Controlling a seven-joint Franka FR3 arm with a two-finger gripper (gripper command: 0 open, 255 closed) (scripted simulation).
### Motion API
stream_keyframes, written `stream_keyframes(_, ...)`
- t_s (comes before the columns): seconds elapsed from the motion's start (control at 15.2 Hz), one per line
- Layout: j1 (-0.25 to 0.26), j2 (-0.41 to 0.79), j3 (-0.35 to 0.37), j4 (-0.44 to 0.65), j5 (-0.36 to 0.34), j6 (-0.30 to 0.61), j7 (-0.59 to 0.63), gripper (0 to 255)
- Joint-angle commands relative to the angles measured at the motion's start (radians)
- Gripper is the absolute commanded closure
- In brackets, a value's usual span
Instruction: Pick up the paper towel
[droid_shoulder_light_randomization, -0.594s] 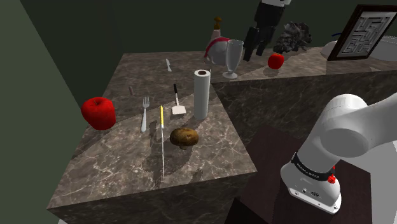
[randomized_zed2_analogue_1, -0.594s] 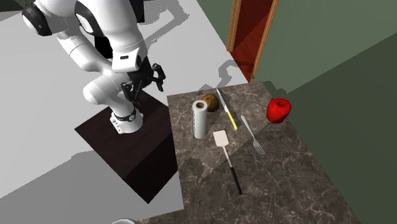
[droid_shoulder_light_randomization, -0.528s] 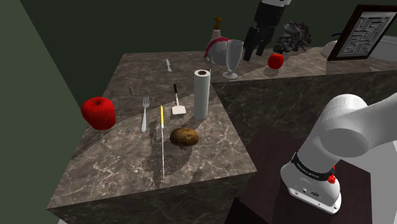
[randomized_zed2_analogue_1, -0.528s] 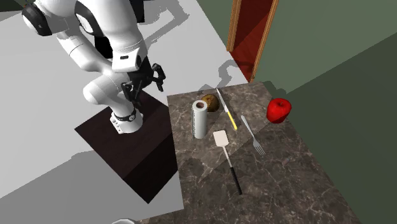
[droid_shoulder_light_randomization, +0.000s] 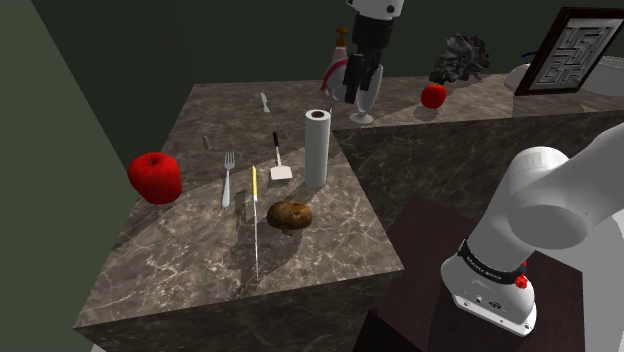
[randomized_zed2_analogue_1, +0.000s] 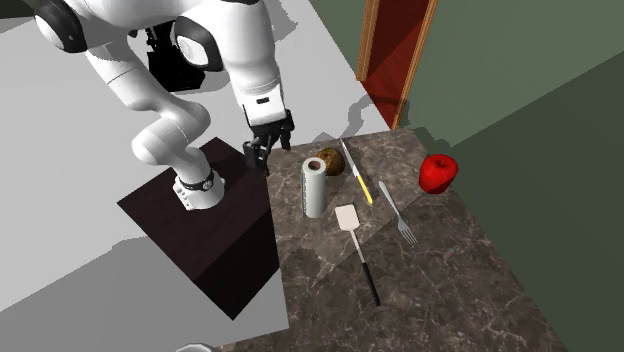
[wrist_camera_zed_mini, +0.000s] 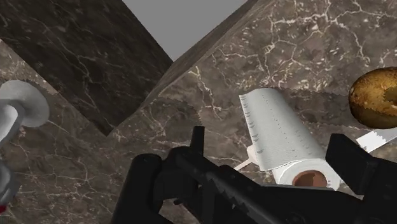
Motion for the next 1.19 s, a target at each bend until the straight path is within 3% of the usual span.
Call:
stream_keyframes(0.0, 0.024, 0.071, 0.014, 0.040, -0.004, 0.026, -0.038, 0)
stream_keyframes(0.46, 0.090, 0.280, 0.067, 0.176, -0.027, 0.079, -0.145, 0)
stream_keyframes(1.06, 0.090, 0.287, 0.068, 0.081, -0.029, 0.181, -0.141, 0)
stream_keyframes(1.12, 0.090, 0.288, 0.069, 0.083, -0.029, 0.180, -0.141, 255)
